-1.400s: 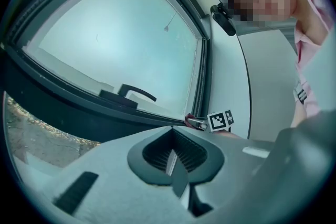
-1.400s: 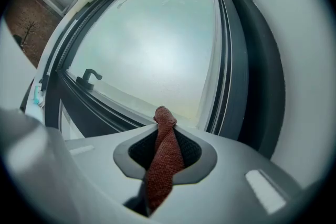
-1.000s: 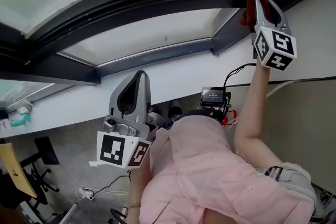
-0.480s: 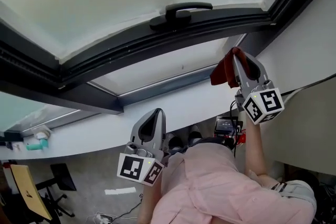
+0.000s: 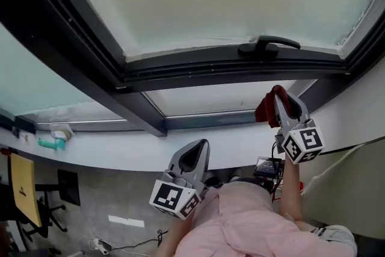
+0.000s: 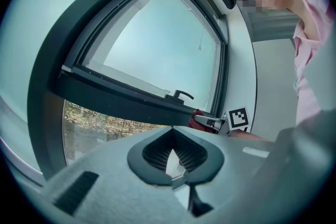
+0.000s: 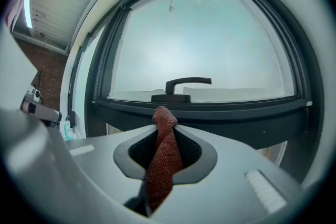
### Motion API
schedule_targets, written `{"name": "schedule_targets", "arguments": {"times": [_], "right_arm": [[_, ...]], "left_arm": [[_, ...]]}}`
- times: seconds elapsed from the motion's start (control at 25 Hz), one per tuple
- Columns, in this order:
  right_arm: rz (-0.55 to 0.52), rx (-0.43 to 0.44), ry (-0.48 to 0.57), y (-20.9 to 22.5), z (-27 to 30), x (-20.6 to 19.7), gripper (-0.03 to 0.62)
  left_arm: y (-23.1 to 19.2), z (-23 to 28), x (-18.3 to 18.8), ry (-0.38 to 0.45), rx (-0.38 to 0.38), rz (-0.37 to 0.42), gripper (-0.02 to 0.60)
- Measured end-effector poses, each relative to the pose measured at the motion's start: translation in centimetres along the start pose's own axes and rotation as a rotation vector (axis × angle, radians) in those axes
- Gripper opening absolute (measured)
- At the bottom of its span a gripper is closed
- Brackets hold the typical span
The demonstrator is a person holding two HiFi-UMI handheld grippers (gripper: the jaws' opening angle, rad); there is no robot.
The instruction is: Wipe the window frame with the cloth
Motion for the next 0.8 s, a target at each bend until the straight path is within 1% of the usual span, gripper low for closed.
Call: {"name": "schedule_targets", "arguments": {"times": [0.2,0.44,0.6,0.8], "right_arm": [[-0.009,0.029,-0.010,-1.8,2.6,0.0,0.061],[-0.005,0.044,-0.059,-3.4,5.7,-0.6,0.061],[-0.012,0.045,-0.072,-3.7,7.4,-0.7,0.061],[-0.010,0.061,-0.071,-3.7,7.7,-0.5,0.061]], "left_arm": [[-1.6,-2.5,0.7,0.029,0.074,0.002,-0.003],[-2.8,-3.9,1.1,0.054,0.124,-0.008,-0.003],[-3.2,-3.7,1.3,0.060,0.127,-0.012,-0.003],[-3.3,-3.5,2.0,0.061,0.125,-0.011,-0.003]]}}
Point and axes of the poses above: the fingertips, and each gripper's own axes: z forward along the fingers, y to its right, x out of its top, the point moved 7 cm from there along -z, backward along the fingers, and after that the axes turned 11 degrees about -x, right-handed, at the moved point
